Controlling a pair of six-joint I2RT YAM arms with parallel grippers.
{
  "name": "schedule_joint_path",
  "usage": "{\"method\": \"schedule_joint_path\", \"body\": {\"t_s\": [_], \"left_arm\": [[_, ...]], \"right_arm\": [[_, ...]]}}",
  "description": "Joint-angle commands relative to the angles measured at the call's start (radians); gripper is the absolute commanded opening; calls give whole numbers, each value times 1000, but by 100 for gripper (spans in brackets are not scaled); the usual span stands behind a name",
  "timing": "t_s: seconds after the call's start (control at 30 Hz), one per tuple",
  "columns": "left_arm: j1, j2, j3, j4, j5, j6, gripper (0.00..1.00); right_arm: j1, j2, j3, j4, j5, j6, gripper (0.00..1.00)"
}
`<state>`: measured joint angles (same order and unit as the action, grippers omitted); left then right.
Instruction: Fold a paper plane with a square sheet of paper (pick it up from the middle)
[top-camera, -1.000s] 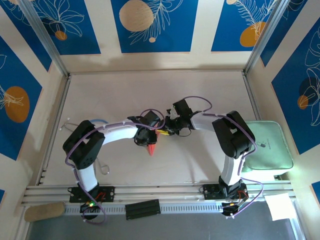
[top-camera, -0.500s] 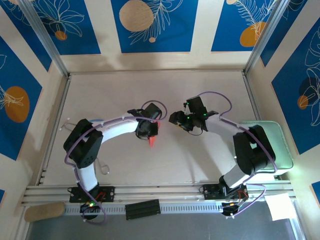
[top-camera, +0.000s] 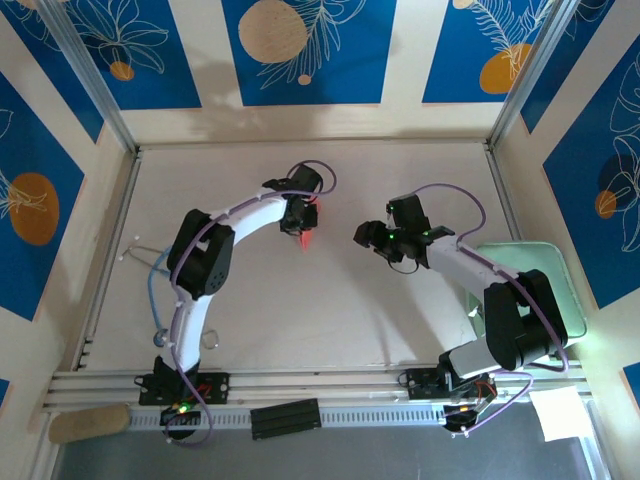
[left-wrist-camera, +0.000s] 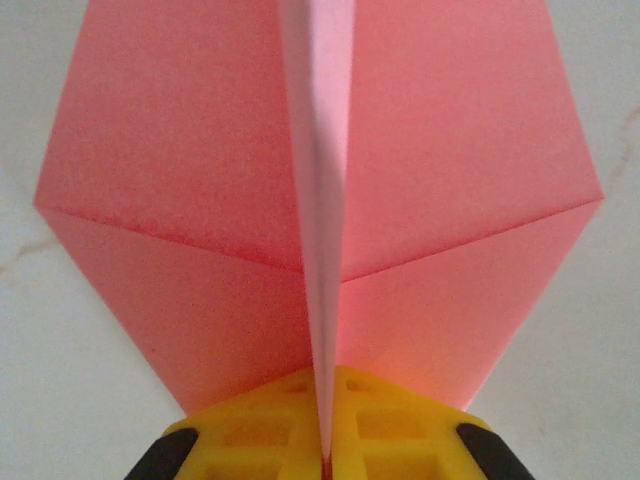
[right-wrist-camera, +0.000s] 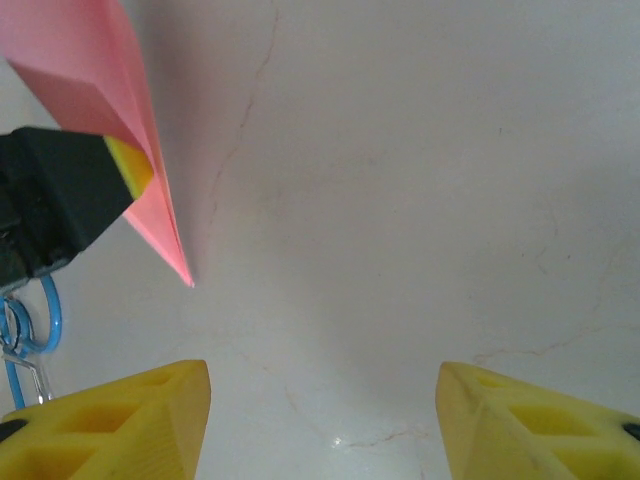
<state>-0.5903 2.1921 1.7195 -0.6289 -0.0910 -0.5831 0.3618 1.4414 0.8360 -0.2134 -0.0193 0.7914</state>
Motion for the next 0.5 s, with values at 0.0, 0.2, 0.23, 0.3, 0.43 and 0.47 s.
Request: {"method": "schedule_joint_path", "body": {"t_s": [0.0, 0.2, 0.23, 0.3, 0.43, 0.47], "left_arm": [[9, 39, 56, -64, -3, 39, 10], [13, 63, 76, -69, 2, 36, 20], [12, 66, 78, -71, 2, 35, 21], [13, 74, 84, -80, -3, 37, 23], [12, 86, 88, -93, -19, 41, 26], [13, 91, 90, -96, -23, 41, 27]], "right_arm": [[-6, -20, -14, -9, -24, -15, 62], [-11, -16, -24, 4, -46, -17, 62], [-12, -16, -27, 7, -47, -17, 62], [-12, -16, -33, 13, -51, -14, 62], [-14, -14, -39, 20, -57, -10, 62], [-13, -13, -41, 23, -56, -9, 62]]}}
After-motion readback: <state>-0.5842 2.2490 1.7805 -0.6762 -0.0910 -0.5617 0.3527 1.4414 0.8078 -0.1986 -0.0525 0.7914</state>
